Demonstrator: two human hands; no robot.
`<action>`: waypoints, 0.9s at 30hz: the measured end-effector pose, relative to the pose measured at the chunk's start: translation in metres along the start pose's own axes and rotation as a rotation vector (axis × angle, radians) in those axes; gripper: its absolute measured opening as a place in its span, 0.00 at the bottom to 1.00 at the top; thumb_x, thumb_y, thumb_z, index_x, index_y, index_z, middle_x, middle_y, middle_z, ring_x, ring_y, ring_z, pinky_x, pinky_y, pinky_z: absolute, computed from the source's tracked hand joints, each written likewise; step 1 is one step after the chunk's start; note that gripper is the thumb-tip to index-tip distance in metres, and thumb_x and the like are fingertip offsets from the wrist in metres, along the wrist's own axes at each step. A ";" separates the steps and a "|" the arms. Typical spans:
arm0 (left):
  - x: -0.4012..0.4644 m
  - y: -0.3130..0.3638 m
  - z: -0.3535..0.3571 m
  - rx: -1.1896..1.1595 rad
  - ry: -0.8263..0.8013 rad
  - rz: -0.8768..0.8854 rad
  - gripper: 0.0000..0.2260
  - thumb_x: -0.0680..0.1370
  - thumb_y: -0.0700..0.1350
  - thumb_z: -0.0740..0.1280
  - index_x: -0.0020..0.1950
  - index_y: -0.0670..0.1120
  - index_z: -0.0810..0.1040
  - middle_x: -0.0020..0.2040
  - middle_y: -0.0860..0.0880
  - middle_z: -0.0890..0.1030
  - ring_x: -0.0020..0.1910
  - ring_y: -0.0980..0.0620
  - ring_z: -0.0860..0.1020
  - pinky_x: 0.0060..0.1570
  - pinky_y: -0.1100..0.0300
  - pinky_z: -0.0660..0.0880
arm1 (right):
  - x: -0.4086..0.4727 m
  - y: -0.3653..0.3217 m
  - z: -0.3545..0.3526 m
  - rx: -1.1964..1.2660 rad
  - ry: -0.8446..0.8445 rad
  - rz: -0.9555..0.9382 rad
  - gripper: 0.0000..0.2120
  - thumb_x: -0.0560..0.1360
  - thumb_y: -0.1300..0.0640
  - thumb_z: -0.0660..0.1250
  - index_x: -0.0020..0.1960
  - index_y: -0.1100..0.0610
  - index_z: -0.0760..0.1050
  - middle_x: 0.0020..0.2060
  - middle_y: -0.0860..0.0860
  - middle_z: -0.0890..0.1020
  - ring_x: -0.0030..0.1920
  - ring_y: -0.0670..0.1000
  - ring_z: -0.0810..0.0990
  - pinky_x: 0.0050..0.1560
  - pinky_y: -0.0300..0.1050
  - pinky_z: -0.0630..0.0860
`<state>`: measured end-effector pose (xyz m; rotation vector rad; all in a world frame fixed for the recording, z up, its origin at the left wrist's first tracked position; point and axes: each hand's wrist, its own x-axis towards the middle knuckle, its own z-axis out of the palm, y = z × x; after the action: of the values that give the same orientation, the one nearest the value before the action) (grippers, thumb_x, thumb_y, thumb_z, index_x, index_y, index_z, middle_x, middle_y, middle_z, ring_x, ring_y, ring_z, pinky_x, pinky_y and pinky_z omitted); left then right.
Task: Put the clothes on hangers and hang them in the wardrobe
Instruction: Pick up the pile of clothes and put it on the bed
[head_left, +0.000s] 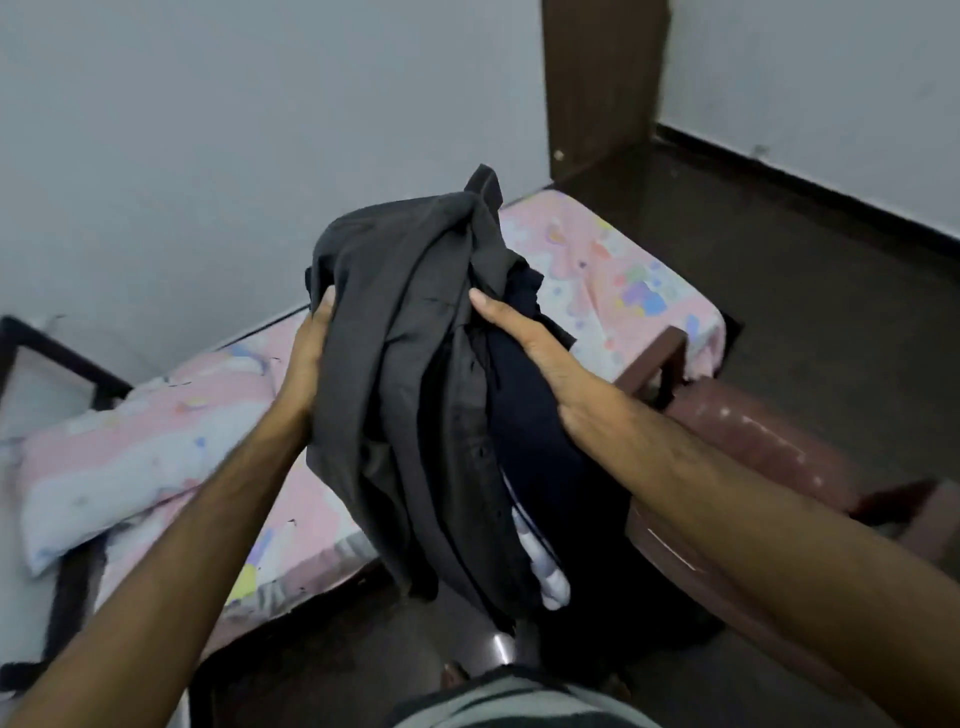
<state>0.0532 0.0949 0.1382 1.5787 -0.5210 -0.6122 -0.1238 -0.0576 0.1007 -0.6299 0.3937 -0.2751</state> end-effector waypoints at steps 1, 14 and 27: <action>-0.004 0.009 -0.014 -0.022 -0.005 0.033 0.32 0.72 0.71 0.66 0.68 0.51 0.78 0.67 0.52 0.79 0.67 0.53 0.76 0.72 0.49 0.67 | 0.014 0.000 0.017 -0.021 -0.051 0.007 0.40 0.68 0.47 0.82 0.75 0.52 0.69 0.65 0.56 0.81 0.65 0.58 0.81 0.71 0.56 0.72; 0.033 0.067 -0.238 0.117 0.240 0.356 0.50 0.63 0.62 0.78 0.78 0.49 0.59 0.71 0.55 0.73 0.65 0.61 0.76 0.64 0.59 0.74 | 0.160 0.041 0.253 -0.019 -0.475 0.036 0.25 0.83 0.48 0.62 0.79 0.51 0.65 0.75 0.52 0.72 0.73 0.52 0.72 0.71 0.48 0.70; 0.188 0.068 -0.316 0.305 0.173 0.196 0.59 0.53 0.67 0.82 0.75 0.50 0.56 0.69 0.56 0.71 0.66 0.56 0.74 0.68 0.53 0.72 | 0.353 0.030 0.286 -0.198 -0.364 -0.128 0.25 0.80 0.45 0.69 0.73 0.54 0.73 0.67 0.56 0.79 0.67 0.55 0.79 0.65 0.51 0.77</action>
<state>0.4039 0.2034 0.2087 1.8206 -0.6516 -0.2523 0.3195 -0.0163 0.1976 -0.8836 0.0298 -0.2385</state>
